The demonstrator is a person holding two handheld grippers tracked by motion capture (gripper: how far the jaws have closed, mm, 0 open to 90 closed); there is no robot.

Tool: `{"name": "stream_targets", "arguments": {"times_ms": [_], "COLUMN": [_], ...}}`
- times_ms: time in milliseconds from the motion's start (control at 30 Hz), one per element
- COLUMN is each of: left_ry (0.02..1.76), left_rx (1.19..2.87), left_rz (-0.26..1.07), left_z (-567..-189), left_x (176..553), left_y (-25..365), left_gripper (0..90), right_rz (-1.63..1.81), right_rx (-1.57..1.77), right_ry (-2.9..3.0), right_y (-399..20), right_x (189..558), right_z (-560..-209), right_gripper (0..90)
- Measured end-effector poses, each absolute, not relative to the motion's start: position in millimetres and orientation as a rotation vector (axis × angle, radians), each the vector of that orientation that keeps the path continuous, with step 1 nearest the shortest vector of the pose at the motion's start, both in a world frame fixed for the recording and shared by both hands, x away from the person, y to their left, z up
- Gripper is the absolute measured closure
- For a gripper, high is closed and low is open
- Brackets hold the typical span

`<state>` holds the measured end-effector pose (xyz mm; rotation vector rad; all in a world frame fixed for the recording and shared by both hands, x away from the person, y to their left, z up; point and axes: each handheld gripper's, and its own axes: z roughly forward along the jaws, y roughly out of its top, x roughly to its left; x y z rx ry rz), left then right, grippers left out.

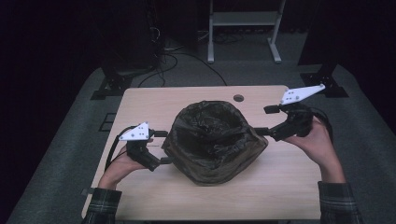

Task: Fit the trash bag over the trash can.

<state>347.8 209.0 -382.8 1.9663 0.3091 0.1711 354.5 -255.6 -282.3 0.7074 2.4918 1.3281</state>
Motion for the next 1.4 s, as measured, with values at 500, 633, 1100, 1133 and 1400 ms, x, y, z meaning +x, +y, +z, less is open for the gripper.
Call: {"name": "stream_targets", "arguments": {"times_ms": [500, 633, 1100, 1133, 1400], "left_ry": [0.373, 0.392, 0.482, 0.494, 0.559], "left_rx": [1.994, 2.013, 2.066, 2.070, 2.108], "left_rz": [0.224, 0.243, 0.288, 0.295, 0.314], "left_z": [-387, -391, -412, -414, -431], "left_x": [323, 317, 305, 304, 305], "left_y": [234, 242, 261, 262, 264], "left_gripper": [0.0, 0.0, 0.0, 0.0, 0.0], "right_rz": [1.413, 1.413, 1.401, 1.392, 1.335], "right_rx": [0.847, 0.890, 1.003, 1.012, 1.080], "right_ry": [2.359, 2.339, 2.280, 2.281, 2.306], "right_y": [-320, -332, -360, -360, -364], "right_x": [330, 322, 306, 305, 301], "right_z": [-326, -341, -399, -403, -436], "right_gripper": [9.5, 9.5, 9.5, 9.4, 9.4]}}
